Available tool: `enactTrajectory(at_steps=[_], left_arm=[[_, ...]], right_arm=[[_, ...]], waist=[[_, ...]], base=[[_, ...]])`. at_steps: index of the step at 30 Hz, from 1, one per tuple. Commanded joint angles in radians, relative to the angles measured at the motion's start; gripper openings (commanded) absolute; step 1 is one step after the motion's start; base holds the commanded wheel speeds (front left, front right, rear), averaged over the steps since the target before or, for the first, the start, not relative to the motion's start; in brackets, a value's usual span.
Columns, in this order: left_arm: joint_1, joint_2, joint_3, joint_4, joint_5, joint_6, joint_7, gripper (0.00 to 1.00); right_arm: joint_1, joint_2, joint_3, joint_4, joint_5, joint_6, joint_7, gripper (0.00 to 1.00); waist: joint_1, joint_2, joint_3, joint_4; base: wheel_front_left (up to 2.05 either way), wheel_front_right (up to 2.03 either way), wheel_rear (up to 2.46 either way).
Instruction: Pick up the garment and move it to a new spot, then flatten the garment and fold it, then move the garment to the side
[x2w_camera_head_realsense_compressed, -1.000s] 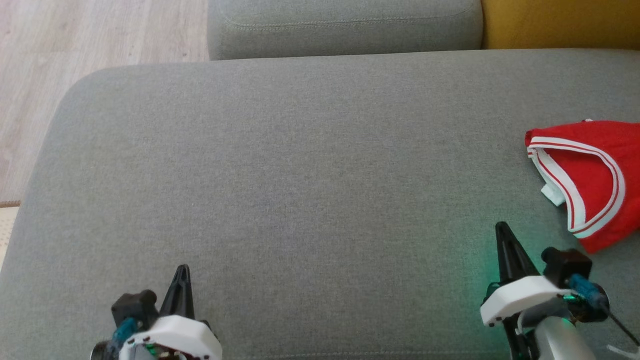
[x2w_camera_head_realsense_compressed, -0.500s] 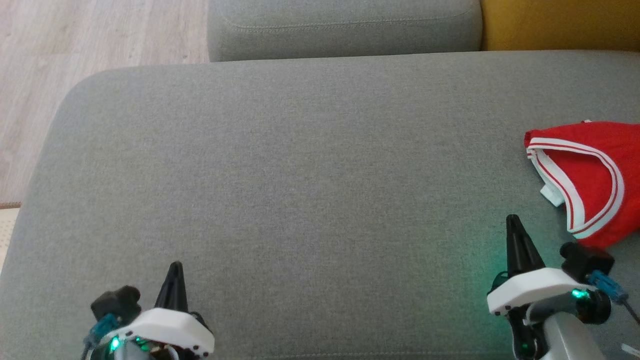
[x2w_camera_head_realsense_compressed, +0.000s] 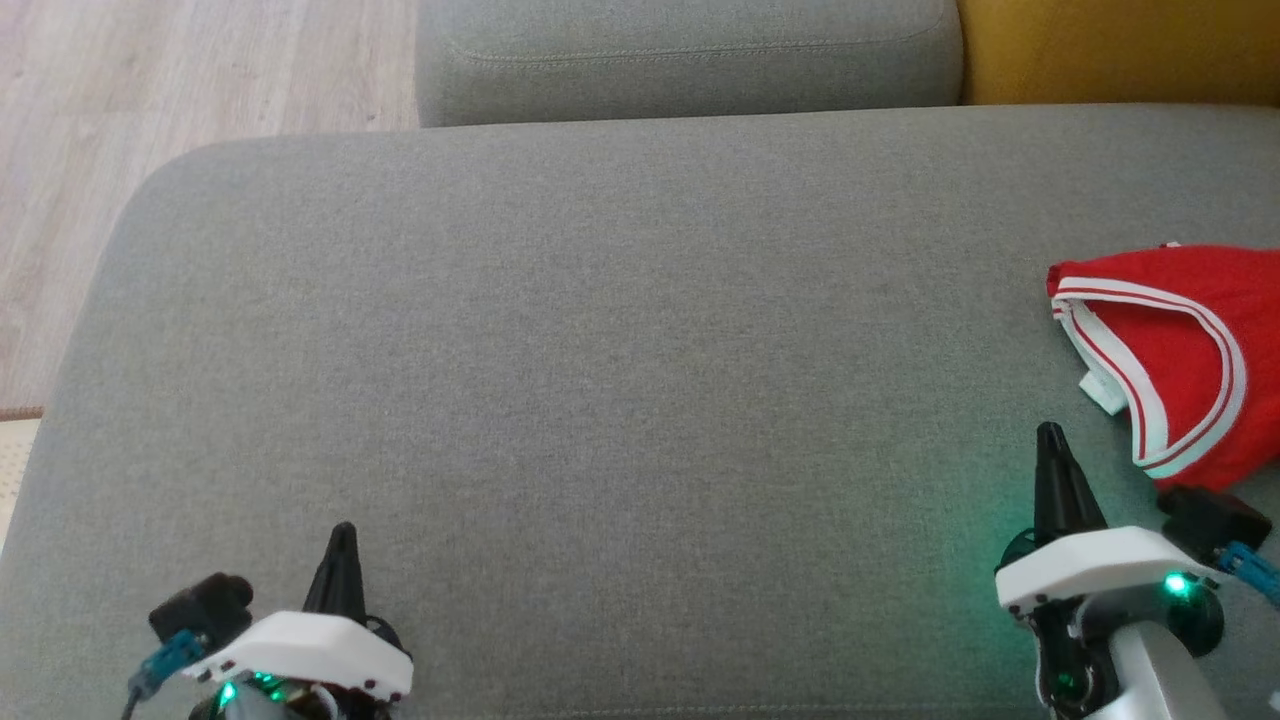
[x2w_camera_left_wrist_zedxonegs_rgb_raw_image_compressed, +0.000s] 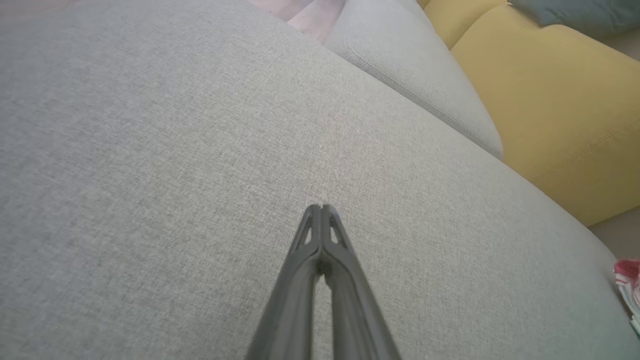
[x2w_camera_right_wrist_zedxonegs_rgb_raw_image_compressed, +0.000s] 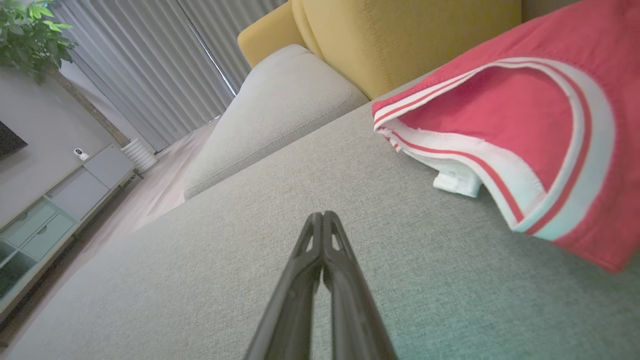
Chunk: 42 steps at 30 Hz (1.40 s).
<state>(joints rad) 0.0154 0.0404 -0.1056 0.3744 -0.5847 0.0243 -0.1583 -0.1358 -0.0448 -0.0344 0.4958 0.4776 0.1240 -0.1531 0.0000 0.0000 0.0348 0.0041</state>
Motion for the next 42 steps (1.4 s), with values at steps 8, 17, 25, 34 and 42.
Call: enactTrajectory(at_steps=[8, 17, 25, 34, 42], left_arm=[[-0.057, 0.004, 0.041, -0.045, -0.104, -0.02, 0.027, 0.0], [-0.063, 0.005, 0.058, -0.053, -0.193, -0.033, 0.051, 0.0], [-0.07, 0.005, 0.075, -0.061, -0.281, -0.046, 0.074, 0.0], [-0.078, 0.006, 0.097, -0.071, -0.392, -0.062, 0.103, 0.0], [-0.084, 0.006, 0.114, -0.079, -0.481, -0.075, 0.127, 0.0]], right_arm=[[-0.026, -0.003, -0.005, -0.056, 0.117, 0.002, 0.028, 0.0], [-0.021, -0.004, -0.012, -0.075, 0.215, 0.003, 0.051, 0.0], [-0.016, -0.004, -0.019, -0.094, 0.312, 0.003, 0.074, 0.0], [-0.009, -0.004, -0.028, -0.117, 0.434, 0.004, 0.103, 0.0], [-0.004, -0.004, -0.036, -0.136, 0.532, 0.004, 0.126, 0.0]], waist=[[0.0, 0.0, -0.003, 0.0], [0.0, 0.0, -0.006, -0.001], [0.0, 0.0, -0.008, -0.001], [0.0, 0.0, -0.012, -0.002], [0.0, 0.0, -0.015, -0.002]], base=[[0.0, 0.0, 0.0], [0.0, 0.0, 0.0], [0.0, 0.0, 0.0], [0.0, 0.0, 0.0], [0.0, 0.0, 0.0]])
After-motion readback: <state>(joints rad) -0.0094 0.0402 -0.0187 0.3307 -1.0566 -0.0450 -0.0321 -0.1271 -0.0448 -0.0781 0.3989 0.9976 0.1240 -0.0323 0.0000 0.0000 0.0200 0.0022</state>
